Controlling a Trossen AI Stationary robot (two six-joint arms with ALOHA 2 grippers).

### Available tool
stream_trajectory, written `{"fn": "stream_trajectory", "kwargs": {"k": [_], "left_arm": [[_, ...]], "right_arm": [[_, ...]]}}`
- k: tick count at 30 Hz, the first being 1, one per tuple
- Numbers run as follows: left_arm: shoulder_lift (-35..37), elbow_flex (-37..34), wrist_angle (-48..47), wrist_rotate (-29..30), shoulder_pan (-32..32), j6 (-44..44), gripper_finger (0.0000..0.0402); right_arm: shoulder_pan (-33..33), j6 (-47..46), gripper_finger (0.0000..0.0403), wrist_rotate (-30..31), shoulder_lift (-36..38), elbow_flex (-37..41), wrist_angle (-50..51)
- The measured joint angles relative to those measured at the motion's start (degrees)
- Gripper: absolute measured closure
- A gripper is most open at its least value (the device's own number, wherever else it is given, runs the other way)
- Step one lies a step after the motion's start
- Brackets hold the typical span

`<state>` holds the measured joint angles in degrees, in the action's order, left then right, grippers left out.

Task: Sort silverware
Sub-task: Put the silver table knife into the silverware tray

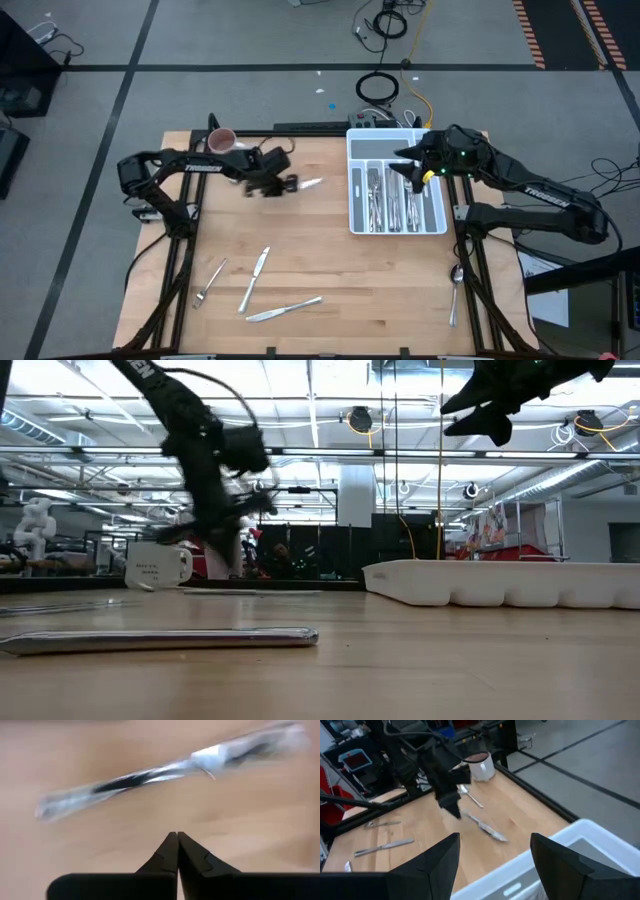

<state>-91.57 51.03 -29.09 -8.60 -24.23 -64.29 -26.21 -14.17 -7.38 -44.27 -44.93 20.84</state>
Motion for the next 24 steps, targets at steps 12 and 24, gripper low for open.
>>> {"fn": "stream_trajectory", "kwargs": {"k": [12, 24], "left_arm": [[3.56, 15.10, -2.11, 9.16, 4.92, 8.16, 0.0397], [14.82, 17.12, -7.57, 16.03, 4.79, 16.14, 0.0398]], "right_arm": [[1.14, -8.22, 0.0167, 2.59, -17.47, 0.00, -9.79], [3.98, 2.07, 0.0167, 3.86, -48.50, -21.08, -8.52]]}}
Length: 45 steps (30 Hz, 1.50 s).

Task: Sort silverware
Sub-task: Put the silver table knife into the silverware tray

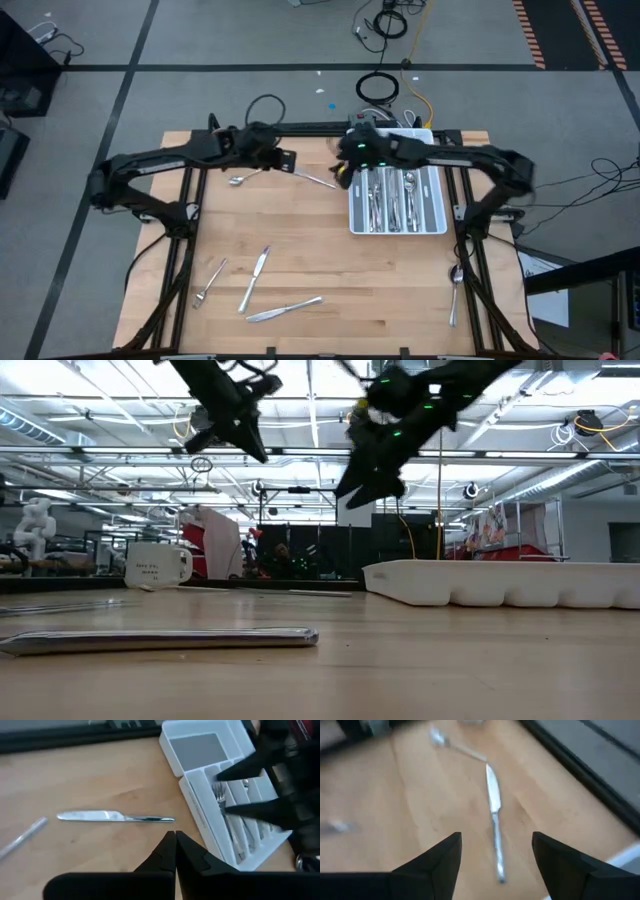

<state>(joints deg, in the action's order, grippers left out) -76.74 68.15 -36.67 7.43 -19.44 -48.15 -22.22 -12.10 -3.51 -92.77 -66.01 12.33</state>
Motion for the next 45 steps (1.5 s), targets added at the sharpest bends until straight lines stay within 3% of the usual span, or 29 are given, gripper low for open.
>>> {"fn": "stream_trajectory", "kwargs": {"k": [4, 10, 13, 26, 30, 36, 41, 45], "left_arm": [[3.62, -0.01, -1.49, 0.60, -0.02, 3.07, 0.0398], [7.85, -0.01, -3.58, 1.61, -0.02, 5.52, 0.0398], [9.47, -0.01, -4.63, 1.70, -0.02, 6.16, 0.0398], [11.25, -0.03, -12.86, 3.48, -0.02, 9.70, 0.0398], [11.25, -0.03, -13.54, 3.79, -0.04, 11.49, 0.0398], [11.25, -0.03, -13.49, 4.55, -0.03, 13.06, 0.0398], [11.25, -0.03, -13.45, 4.84, -0.04, 14.20, 0.0398], [11.25, -0.03, -13.44, 4.84, -0.04, 14.56, 0.0398]], "right_arm": [[2.27, 12.29, 0.0167, 3.68, -9.75, -12.15, 13.18], [3.90, 18.18, 0.0167, 2.93, -21.42, -23.25, 21.69], [3.84, 15.88, 0.0167, 0.19, -25.68, -26.47, 22.56], [0.49, 14.93, 0.0175, 2.01, -34.38, -30.37, 24.35], [0.84, 15.45, 0.0217, 0.71, -35.81, -30.56, 28.98], [2.00, 12.64, 0.0271, 4.97, -36.05, -30.60, 30.42], [1.32, 10.98, 0.0378, 4.51, -36.23, -30.70, 33.22], [1.32, 11.62, 0.0396, 4.77, -35.88, -30.59, 34.68]]}}
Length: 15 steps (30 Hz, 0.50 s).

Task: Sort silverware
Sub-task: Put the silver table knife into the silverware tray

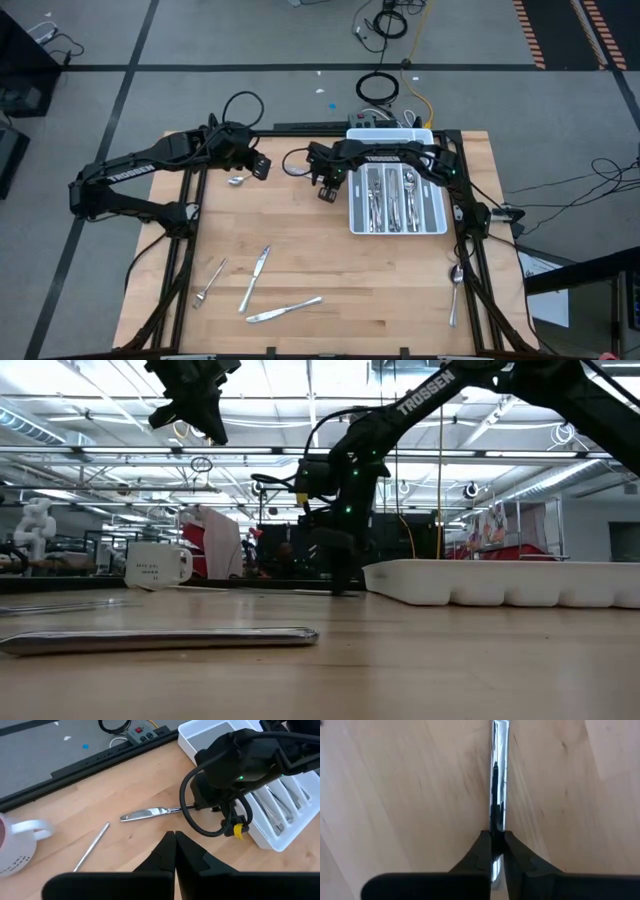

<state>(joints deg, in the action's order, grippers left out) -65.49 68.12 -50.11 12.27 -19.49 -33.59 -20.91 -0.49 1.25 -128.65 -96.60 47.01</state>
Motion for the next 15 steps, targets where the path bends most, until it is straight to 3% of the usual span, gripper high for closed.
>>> {"fn": "stream_trajectory", "kwargs": {"k": [5, 15], "left_arm": [[0.00, 0.00, 0.00, 0.00, 0.00, 0.03, 0.0398], [0.13, -0.02, 0.02, 1.66, 0.00, 1.56, 0.0398]], "right_arm": [[0.58, -0.28, 0.0401, 0.45, 0.53, -2.68, 3.11], [1.42, -1.72, 0.0401, -1.50, 0.82, -15.84, 9.29]]}}
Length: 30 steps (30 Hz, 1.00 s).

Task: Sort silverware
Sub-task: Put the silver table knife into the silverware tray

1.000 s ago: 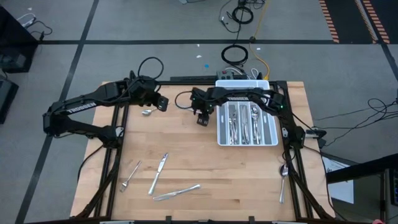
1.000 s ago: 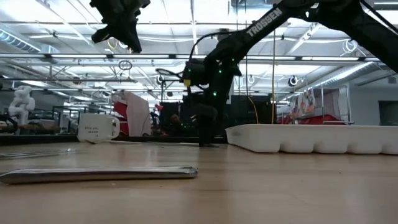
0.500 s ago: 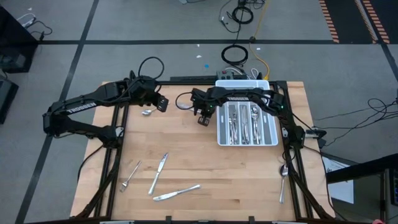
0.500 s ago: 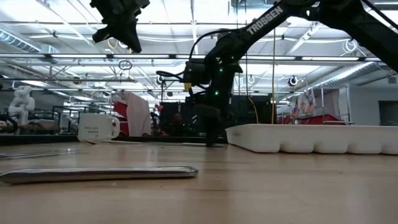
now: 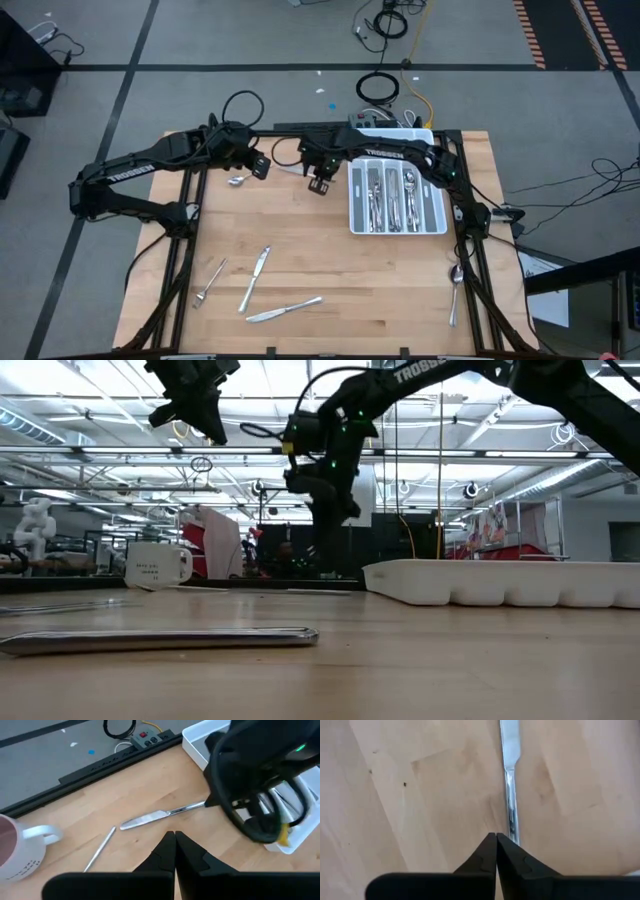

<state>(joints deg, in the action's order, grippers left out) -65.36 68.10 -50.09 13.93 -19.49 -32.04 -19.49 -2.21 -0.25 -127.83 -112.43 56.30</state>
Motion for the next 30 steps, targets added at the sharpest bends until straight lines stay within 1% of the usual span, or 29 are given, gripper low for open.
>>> {"fn": "stream_trajectory", "kwargs": {"k": [3, 6, 8, 11, 15, 17, 19, 21, 24, 26, 29, 30], "left_arm": [[0.00, 0.00, 0.00, 0.09, 0.00, 1.07, 0.0398], [0.00, 0.00, 0.00, 0.09, 0.00, 0.94, 0.0398], [0.00, 0.00, 0.01, 0.09, 0.00, 0.88, 0.0398], [0.02, 0.00, 0.00, 0.09, 0.00, -0.43, 0.0398], [0.02, 0.00, 0.00, 0.83, 0.00, -0.41, 0.0398], [0.02, 0.00, 0.00, 1.27, 0.00, -0.39, 0.0398], [0.02, 0.00, -0.10, 1.39, 0.00, -0.37, 0.0398], [0.02, 0.00, -0.10, 1.63, 0.00, -0.25, 0.0398], [0.02, 0.00, -0.15, 2.72, 0.00, -0.13, 0.0398], [0.02, 0.00, -0.18, 2.91, 0.00, -0.15, 0.0398], [0.02, 0.00, -0.24, 2.93, 0.00, 0.20, 0.0398], [0.02, 0.00, -0.24, 2.93, 0.00, 0.85, 0.0398]], "right_arm": [[-0.38, 2.11, 0.0402, 0.00, 0.16, -2.45, 1.95], [-1.15, 9.52, 0.0387, -0.88, 0.08, -2.50, 2.14], [-1.49, 14.41, 0.0360, -3.03, -0.79, -2.50, 2.16], [-1.37, 18.83, 0.0301, -4.33, -2.72, -2.50, 2.04], [-0.94, 17.91, 0.0224, -2.61, -5.79, -2.50, 1.19], [-1.40, 15.88, 0.0200, -1.71, -7.45, -2.48, 1.24], [-1.97, 15.49, 0.0187, -0.40, -8.62, -2.51, 1.16], [-2.16, 16.94, 0.0184, 0.85, -8.85, -3.79, 1.09], [-2.67, 17.21, 0.0196, -0.17, -9.20, -6.08, 0.96], [-3.78, 16.37, 0.0213, -1.83, -9.96, -6.99, 2.85], [-5.81, 16.34, 0.0250, -5.13, -10.23, -7.09, 5.13], [-6.26, 16.36, 0.0262, -5.33, -10.06, -7.24, 5.41]]}}
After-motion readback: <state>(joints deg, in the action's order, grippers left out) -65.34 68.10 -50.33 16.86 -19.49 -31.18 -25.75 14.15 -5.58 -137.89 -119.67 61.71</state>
